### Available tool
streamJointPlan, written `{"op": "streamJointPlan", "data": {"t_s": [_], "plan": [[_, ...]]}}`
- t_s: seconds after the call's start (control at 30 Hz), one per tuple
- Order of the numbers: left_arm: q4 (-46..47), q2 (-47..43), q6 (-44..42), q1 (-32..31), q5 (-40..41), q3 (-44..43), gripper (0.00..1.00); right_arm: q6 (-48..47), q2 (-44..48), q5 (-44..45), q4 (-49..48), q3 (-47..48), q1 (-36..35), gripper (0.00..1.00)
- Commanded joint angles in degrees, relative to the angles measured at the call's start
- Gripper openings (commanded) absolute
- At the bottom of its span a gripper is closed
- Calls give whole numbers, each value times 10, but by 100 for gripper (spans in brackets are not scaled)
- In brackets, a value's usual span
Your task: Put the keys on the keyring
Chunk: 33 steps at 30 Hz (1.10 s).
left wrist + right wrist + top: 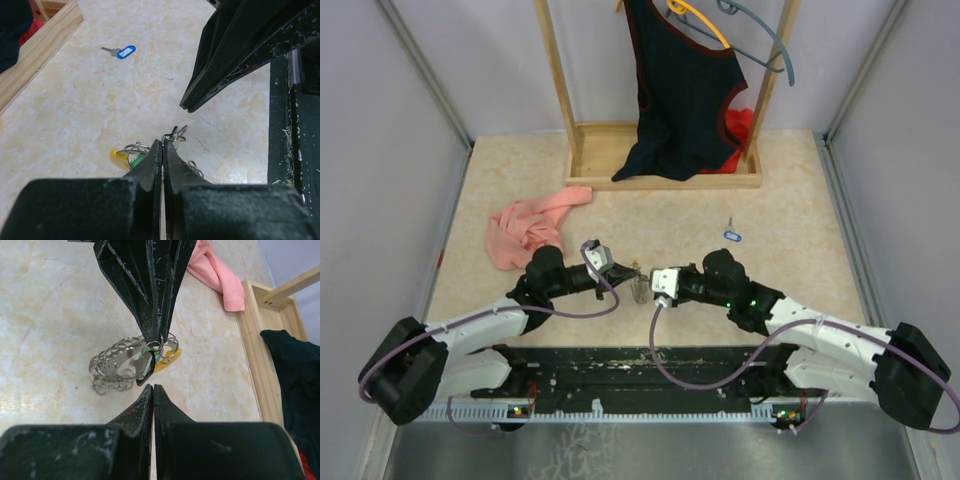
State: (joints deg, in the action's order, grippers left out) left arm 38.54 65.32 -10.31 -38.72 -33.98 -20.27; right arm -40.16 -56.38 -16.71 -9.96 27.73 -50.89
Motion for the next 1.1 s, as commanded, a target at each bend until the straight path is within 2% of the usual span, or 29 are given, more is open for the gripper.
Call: {"op": "streamJointPlan", "data": {"t_s": [0.0, 0.27, 0.53, 0.7, 1.07], "plan": [[32, -14, 25, 2, 2, -1, 1, 12, -15, -8, -36, 8, -2, 0], [37, -13, 35, 2, 3, -2, 1, 37, 19, 6, -87, -20, -2, 0], [33, -12, 52, 2, 10, -6, 1, 50, -8, -41, -143, -12, -2, 21], [34, -16, 65, 2, 18, -5, 1, 68, -39, -60, -198, -11, -2, 28], [56, -11, 95, 2, 20, -3, 1, 76, -85, -58, -238, -14, -2, 29]]}}
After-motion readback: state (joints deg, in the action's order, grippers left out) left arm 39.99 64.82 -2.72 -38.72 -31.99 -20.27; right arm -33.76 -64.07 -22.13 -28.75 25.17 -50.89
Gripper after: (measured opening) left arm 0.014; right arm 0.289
